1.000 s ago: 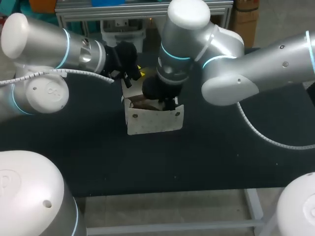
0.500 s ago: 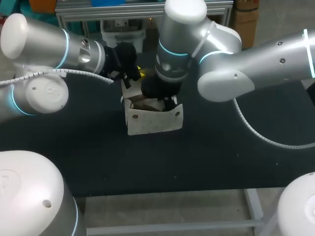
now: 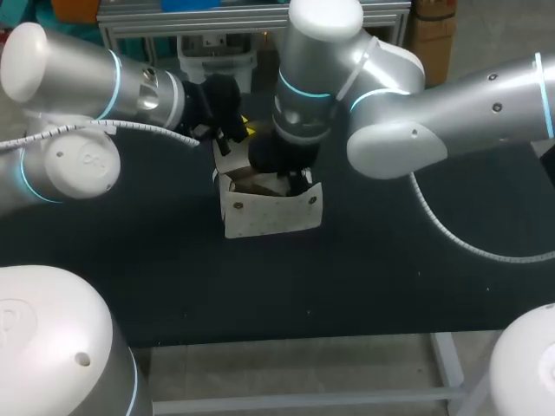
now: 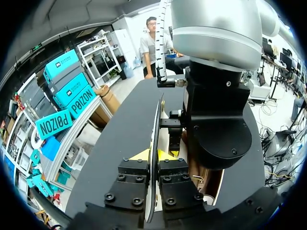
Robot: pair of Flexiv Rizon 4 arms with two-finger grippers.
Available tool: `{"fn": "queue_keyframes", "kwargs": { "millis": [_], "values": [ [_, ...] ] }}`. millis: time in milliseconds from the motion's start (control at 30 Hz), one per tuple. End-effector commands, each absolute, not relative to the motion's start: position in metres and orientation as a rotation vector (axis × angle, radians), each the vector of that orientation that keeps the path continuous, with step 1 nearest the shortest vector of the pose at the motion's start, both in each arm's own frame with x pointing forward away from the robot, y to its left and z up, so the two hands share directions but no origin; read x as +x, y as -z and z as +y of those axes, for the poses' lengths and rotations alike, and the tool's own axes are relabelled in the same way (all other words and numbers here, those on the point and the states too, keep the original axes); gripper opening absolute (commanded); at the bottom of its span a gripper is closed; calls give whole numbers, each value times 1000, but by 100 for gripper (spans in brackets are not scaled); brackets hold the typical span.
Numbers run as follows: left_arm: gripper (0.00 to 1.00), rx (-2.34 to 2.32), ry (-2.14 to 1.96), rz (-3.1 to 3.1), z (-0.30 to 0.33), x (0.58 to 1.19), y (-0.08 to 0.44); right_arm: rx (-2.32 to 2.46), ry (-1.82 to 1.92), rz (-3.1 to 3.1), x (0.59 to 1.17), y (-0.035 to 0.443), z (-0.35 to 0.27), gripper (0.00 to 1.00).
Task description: Pick up the bag, open it, inspect its contents, close it, and place it on the opposite side
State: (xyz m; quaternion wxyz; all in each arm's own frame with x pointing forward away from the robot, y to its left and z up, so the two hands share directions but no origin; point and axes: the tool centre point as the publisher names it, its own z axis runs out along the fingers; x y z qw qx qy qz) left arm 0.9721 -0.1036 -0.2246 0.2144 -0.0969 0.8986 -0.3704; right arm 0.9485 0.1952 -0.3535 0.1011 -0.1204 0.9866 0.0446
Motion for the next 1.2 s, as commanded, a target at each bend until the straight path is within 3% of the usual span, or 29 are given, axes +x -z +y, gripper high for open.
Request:
{"fn": "queue_keyframes", "kwargs": {
  "millis": [33, 1000, 1067, 1100, 1133, 1200],
  "values": [
    [0, -268, 1030, 2491, -102, 971, 222, -355, -125, 2915, 952, 362, 196, 100],
    [0, -268, 1030, 2491, -102, 971, 222, -357, -125, 2882, 951, 355, 195, 100],
    [0, -268, 1030, 2491, -102, 971, 222, -355, -126, 2870, 951, 351, 195, 45],
    [0, -268, 1030, 2491, -102, 971, 222, -350, -124, 2858, 951, 349, 195, 33],
    [0, -268, 1030, 2491, -102, 971, 222, -347, -126, 2847, 951, 347, 194, 0],
    [0, -268, 1030, 2491, -102, 971, 222, -348, -127, 2832, 950, 342, 194, 0]
  ]
}}
